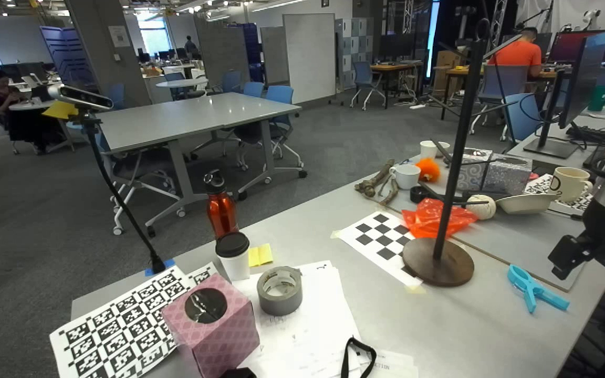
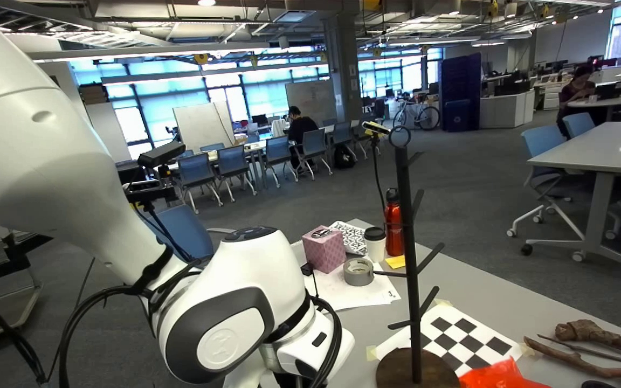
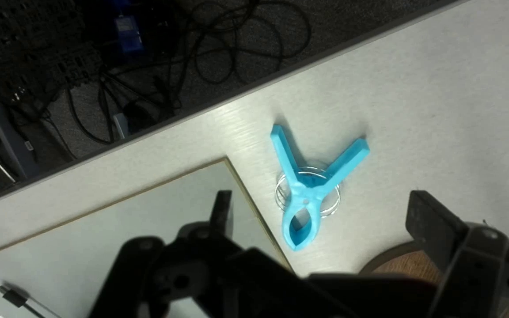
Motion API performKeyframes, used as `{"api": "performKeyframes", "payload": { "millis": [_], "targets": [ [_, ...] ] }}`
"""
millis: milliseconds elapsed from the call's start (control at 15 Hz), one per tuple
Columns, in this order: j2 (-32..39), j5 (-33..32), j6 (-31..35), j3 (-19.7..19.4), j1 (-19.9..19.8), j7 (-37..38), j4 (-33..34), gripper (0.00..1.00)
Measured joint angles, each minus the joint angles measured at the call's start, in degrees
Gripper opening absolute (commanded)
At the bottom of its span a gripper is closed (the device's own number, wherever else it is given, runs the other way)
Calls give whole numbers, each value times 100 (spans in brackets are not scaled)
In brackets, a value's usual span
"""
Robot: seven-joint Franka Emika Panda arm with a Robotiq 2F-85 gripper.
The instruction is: Hang the blue clip on the wooden stand
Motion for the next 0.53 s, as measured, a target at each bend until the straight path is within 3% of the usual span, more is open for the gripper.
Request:
{"api": "performKeyframes", "payload": {
  "millis": [267, 533],
  "targets": [
    [343, 305, 452, -117, 18, -409, 98, 100],
    [795, 1339, 786, -9, 26, -1343, 204, 100]
  ]
}}
